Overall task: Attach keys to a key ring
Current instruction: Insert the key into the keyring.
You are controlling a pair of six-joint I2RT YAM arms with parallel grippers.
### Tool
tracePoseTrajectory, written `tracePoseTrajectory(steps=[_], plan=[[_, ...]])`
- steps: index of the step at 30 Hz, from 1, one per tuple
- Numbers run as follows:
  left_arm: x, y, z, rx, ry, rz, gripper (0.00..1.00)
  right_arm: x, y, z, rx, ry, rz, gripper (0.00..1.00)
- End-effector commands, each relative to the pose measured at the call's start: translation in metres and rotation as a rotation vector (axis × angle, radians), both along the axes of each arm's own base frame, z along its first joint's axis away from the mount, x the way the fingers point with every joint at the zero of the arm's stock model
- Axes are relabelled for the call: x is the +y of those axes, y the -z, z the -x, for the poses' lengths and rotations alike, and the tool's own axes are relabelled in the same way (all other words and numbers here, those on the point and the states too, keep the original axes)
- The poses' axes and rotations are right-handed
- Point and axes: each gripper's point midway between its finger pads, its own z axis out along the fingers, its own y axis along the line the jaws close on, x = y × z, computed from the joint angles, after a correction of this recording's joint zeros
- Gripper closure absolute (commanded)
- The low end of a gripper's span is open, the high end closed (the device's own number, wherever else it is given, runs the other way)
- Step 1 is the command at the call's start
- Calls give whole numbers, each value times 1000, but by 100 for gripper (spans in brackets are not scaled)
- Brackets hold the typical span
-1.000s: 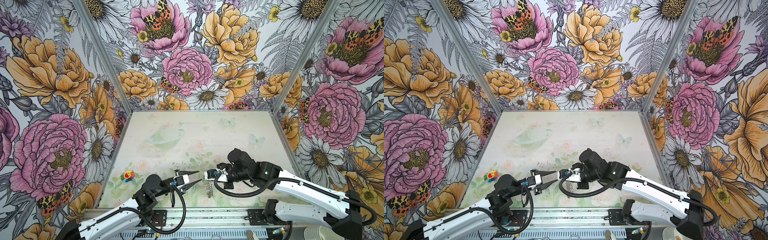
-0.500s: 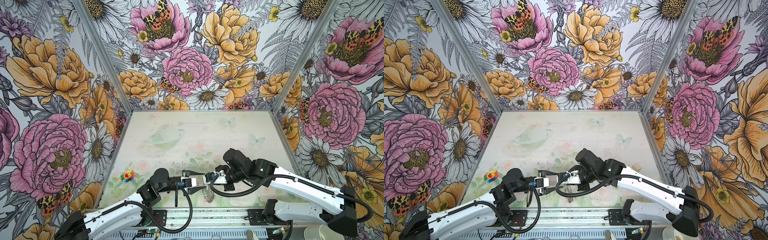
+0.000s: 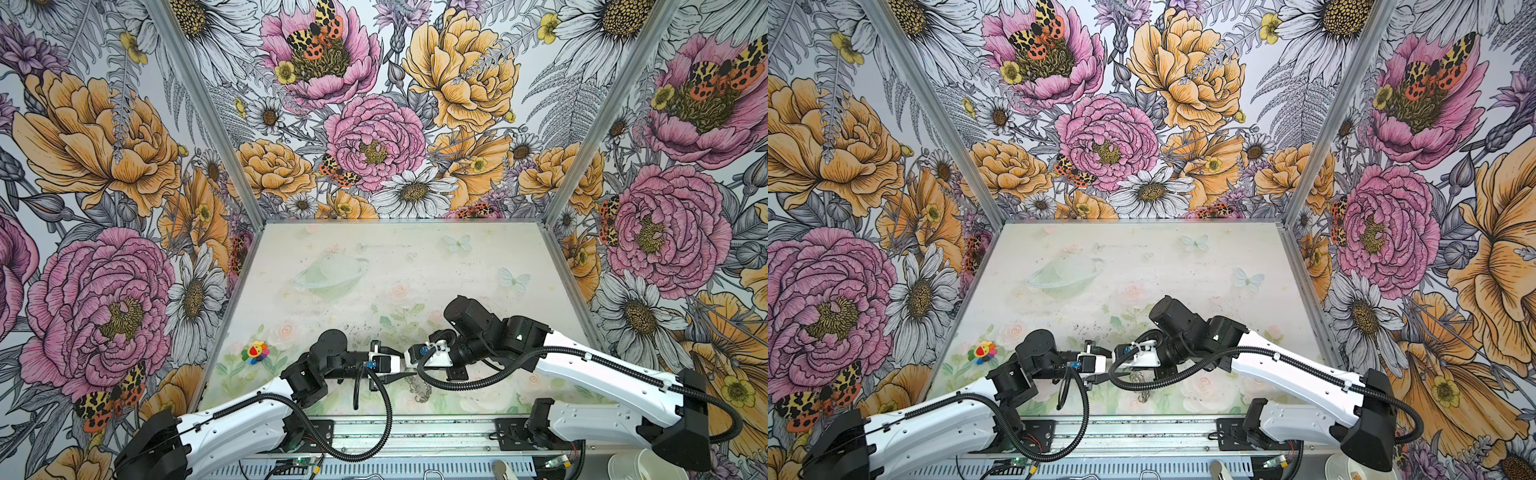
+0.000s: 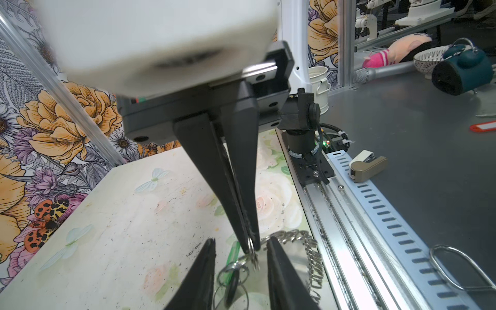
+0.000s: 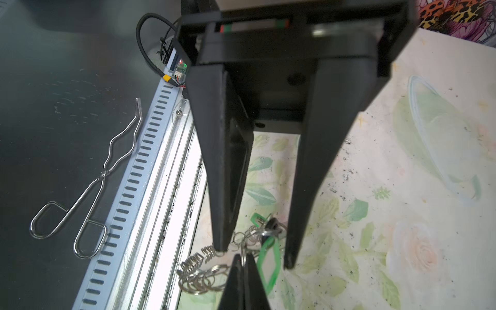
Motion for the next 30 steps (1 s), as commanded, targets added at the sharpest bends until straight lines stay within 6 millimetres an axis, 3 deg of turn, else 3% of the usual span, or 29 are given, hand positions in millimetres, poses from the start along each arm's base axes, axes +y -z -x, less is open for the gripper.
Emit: tracePoseTrajectory(steps=[1, 11, 19, 24, 30], plan=[[2, 8, -2, -8, -29, -31, 73, 3, -23, -3, -29, 1, -66, 100], [1, 18, -9, -19, -72, -85, 87, -2, -22, -10, -48, 40, -57, 100], [3, 14, -23, -35, -154, -81, 100, -4, -25, -21, -66, 87, -54, 100], [6, 11, -36, -89, -263, -75, 100, -7, -35, -35, -73, 153, -78, 100], [7, 10, -47, -122, -348, -47, 99, 1, -67, -56, -94, 266, -236, 100]])
